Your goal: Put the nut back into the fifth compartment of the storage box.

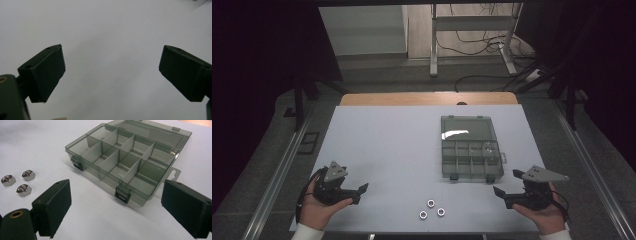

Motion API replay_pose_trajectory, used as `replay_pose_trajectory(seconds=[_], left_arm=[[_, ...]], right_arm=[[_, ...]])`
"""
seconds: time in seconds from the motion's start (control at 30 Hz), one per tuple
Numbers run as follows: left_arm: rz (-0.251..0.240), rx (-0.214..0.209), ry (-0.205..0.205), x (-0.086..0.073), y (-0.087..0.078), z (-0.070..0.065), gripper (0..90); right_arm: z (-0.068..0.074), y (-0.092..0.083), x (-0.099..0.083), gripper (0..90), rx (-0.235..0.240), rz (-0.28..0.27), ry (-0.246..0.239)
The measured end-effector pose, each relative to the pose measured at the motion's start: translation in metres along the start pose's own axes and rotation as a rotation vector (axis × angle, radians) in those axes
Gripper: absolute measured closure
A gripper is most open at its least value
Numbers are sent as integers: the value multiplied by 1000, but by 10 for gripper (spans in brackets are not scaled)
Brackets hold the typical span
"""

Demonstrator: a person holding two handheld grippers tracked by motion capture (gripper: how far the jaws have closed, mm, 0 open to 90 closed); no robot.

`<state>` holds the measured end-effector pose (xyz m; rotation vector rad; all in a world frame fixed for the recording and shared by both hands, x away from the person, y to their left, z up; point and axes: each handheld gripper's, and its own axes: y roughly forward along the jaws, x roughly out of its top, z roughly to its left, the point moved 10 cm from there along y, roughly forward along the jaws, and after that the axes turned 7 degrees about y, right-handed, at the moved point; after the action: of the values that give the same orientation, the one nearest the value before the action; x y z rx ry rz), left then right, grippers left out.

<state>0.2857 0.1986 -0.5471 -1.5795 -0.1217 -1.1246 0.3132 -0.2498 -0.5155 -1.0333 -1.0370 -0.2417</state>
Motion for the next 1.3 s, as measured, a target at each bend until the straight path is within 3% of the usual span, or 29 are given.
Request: replay_pose_trajectory(seconds=[0.3, 0.53, 1.1, 1.3], left_arm=[[-5, -17, 1, -3, -1, 2, 71], [7, -20, 3, -4, 3, 3, 70], [19, -29, -5, -6, 6, 1, 72], [12, -28, -2, -3, 6, 3, 76]], right_arm=[[1, 7, 7, 106, 7, 2, -9], [9, 15, 0, 112, 19, 39, -34], [13, 18, -1, 122, 43, 61, -63], [24, 18, 4, 124, 59, 71, -95]])
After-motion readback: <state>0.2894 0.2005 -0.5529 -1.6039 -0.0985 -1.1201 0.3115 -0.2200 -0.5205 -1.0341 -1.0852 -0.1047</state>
